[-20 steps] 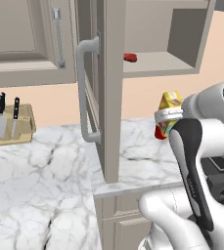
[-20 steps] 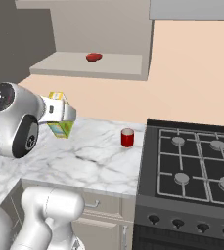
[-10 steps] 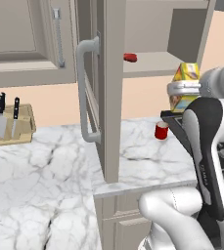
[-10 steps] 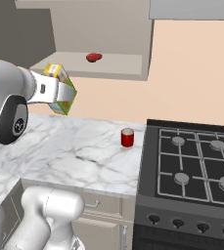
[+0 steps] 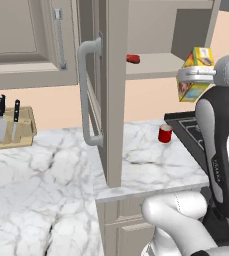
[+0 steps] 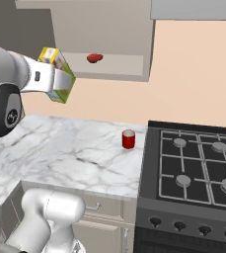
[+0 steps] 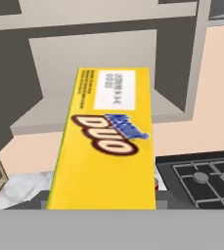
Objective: Pick the cereal and cereal from the counter and place them in the cabinets closest to them.
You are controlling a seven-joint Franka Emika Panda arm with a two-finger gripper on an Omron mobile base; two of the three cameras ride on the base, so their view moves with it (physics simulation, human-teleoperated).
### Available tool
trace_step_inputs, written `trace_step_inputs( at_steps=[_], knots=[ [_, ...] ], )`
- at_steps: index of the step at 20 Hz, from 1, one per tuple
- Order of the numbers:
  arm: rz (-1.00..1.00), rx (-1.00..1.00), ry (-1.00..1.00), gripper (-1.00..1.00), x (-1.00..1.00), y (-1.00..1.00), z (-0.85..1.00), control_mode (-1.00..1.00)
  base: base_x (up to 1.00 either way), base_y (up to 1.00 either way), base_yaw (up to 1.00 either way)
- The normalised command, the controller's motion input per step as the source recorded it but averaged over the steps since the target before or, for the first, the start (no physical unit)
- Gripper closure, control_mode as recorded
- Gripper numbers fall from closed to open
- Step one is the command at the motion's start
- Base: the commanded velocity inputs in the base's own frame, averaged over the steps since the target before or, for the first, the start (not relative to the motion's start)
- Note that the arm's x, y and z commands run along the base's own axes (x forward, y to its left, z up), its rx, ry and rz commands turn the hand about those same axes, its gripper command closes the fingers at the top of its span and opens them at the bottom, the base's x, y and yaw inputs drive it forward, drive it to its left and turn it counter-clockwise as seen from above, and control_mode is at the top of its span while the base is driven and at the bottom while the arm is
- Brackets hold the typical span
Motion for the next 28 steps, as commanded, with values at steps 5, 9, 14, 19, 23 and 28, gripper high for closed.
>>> trace_step_inputs(
  at_steps=[5, 9, 14, 19, 23, 28],
  knots=[
    [0.00, -0.02, 0.02, 1.00, 0.02, 0.00, -0.05, -1.00, 0.00, 0.00, 0.00],
    [0.00, 0.03, 0.01, 1.00, 0.04, 0.00, 0.27, -1.00, 0.00, 0.00, 0.00],
    [0.00, 0.01, 0.01, 1.00, 0.14, 0.00, 0.31, -1.00, 0.00, 0.00, 0.00],
    [0.00, 0.00, 0.06, 1.00, 0.35, 0.00, 0.05, -1.00, 0.00, 0.00, 0.00],
    [0.00, 0.00, 0.03, 1.00, 0.46, 0.00, 0.09, -1.00, 0.00, 0.00, 0.00],
    [0.00, 0.00, 0.00, 1.00, 0.32, 0.00, 0.09, -1.00, 0.00, 0.00, 0.00]
  ],
)
